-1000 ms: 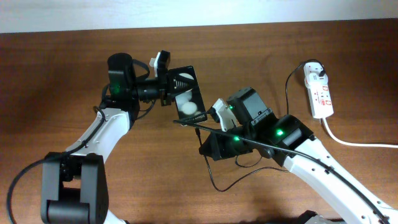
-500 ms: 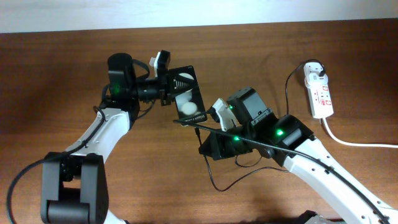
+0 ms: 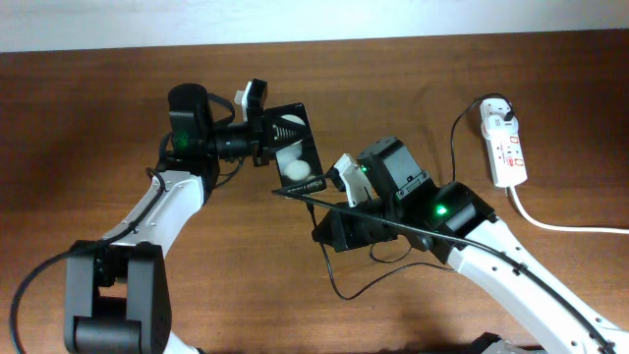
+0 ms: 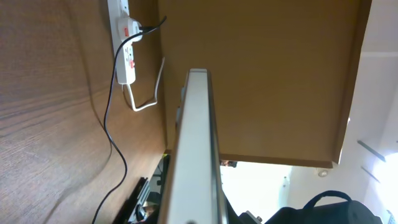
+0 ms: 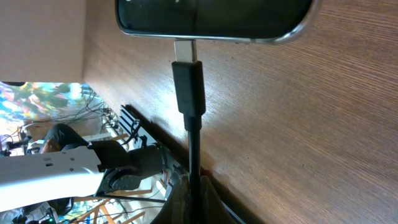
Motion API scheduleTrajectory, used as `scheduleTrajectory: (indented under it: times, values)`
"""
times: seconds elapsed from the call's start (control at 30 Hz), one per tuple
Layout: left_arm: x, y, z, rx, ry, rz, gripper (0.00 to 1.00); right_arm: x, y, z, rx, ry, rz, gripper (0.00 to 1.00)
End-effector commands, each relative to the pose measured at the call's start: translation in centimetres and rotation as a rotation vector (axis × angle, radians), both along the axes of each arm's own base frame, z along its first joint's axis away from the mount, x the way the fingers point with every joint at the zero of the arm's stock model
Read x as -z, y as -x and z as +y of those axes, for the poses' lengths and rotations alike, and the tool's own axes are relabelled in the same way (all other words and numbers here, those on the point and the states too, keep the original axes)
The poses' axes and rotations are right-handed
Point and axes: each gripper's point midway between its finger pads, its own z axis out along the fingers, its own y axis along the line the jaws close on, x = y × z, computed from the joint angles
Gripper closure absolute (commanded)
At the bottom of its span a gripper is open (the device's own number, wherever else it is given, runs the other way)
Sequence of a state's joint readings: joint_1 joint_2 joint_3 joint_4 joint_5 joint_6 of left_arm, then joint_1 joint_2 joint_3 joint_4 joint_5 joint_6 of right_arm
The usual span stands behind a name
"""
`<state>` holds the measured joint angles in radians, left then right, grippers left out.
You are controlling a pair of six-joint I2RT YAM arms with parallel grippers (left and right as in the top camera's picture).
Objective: Plug charger to phone and switch on socket
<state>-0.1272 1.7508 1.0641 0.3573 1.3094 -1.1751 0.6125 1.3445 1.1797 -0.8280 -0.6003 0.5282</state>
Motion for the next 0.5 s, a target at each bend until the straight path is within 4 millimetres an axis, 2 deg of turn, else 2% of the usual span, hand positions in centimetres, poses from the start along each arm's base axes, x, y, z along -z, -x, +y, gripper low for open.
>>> scheduleTrajectory:
  times: [0.0,0.07,0.13,0.27,0.47]
  values:
    - [-1.1,1.1,-0.4,0.073,0.023,-0.040,1.00,-0.6,-1.4,0.0,0.035,0.003,-0.082,0.96]
    - [-1.3,2.1,-1.4,0.130,0.029,-0.086,1.00,-1.1,-1.9,0.4,0.037,-0.018,-0.112,0.96]
    - [-1.3,2.3,-1.4,0.141,0.033,-0.089,1.00,-1.3,-2.1,0.4,0.040,-0.023,-0.123,0.96]
    - [-1.3,2.1,-1.1,0.132,0.033,-0.088,1.00,-0.6,-1.4,-0.1,0.038,0.008,-0.081,0.96]
    - [-1.3,2.1,-1.1,0.131,0.034,-0.064,1.00,-0.3,-2.1,-0.5,0.066,0.038,-0.108,0.96]
